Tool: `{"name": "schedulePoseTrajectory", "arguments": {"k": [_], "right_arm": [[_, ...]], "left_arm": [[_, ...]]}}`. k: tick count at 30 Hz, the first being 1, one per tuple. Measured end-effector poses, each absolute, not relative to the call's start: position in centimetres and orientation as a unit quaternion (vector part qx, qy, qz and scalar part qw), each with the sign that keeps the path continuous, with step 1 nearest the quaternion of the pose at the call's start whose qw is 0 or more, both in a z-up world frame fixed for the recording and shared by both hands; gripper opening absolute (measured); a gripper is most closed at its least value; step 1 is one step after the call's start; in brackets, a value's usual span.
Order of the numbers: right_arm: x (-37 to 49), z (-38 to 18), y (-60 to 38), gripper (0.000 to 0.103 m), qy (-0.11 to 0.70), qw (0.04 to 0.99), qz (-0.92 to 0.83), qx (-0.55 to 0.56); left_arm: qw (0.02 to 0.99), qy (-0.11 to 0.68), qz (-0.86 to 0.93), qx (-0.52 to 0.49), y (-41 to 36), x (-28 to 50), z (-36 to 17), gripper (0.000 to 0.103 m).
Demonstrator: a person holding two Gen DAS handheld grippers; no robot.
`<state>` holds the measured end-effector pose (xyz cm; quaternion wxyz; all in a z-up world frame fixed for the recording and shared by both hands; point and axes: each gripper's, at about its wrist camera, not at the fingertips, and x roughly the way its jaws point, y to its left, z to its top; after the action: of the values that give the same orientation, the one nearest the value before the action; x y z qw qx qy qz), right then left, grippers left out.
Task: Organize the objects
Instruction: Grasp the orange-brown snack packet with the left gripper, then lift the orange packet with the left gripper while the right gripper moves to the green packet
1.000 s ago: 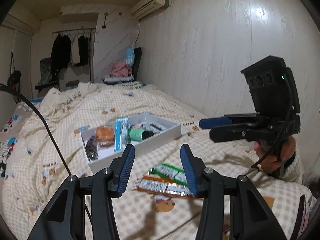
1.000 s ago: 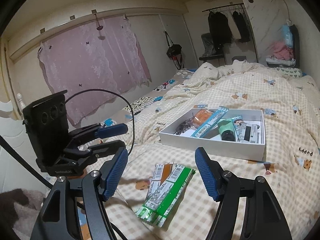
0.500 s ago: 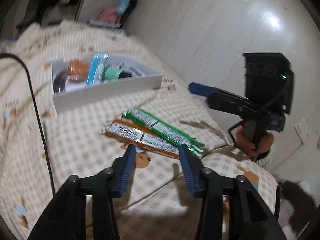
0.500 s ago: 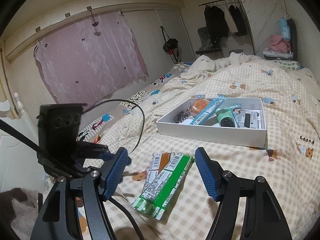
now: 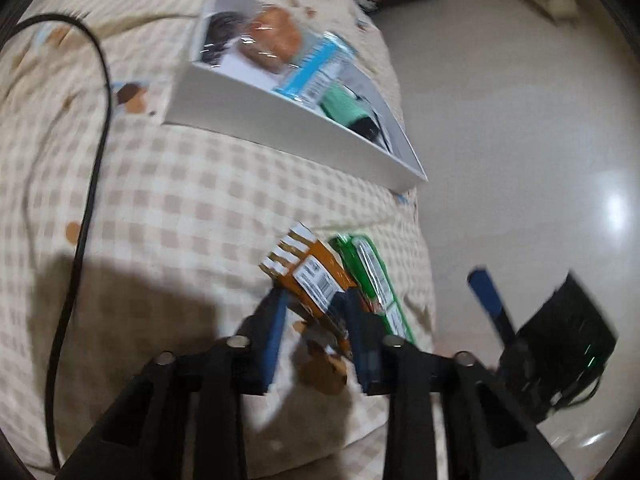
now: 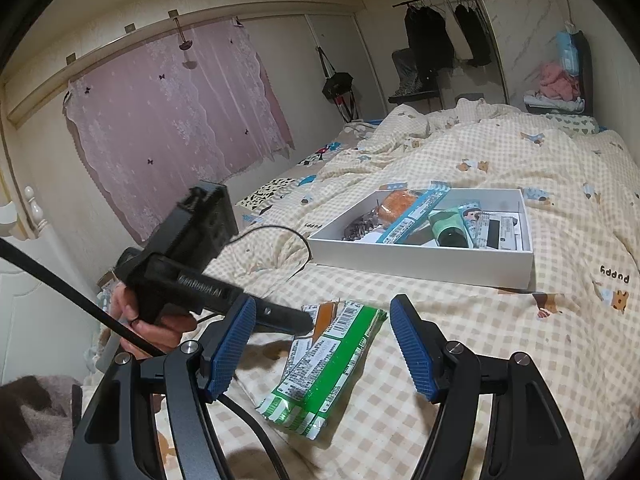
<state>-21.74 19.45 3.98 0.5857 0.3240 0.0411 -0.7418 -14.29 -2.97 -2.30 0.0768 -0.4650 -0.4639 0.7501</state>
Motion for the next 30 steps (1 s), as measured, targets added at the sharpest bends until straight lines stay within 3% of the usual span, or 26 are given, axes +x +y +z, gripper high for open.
{"name": "schedulePoseTrajectory", "arguments": {"k": [8,13,18,23,30], "right_arm": [[-21.7,4.0,19.4,0.071,0.04,0.586,-0.741,0.324],[-21.7,4.0,19.4,0.071,0.04,0.586,-0.741,0.325],[-21.8,4.0,19.4,0.071,0.04,0.586,-0.741,0.325],[-21.7,4.0,19.3,0.071,0.044,0.586,-0.741,0.326],[-21.6,4.0,19.2,0.071,0.045,0.584,-0.741,0.327]], "left_arm": [[0.058,-0.482,0.754,-0.442,-4.3,-14.8,0.4,0.013],[0.022,-0.458,0.785,-0.416,-6.8,-16.2,3.4,0.011],[-0.005,-0.413,0.786,-0.459,-7.1,-17.8,3.0,0.011],[-0.027,-0.359,0.796,-0.486,-6.0,-17.5,2.2,0.033],[-0.055,-0.314,0.817,-0.481,-4.7,-18.1,2.9,0.036]]}}
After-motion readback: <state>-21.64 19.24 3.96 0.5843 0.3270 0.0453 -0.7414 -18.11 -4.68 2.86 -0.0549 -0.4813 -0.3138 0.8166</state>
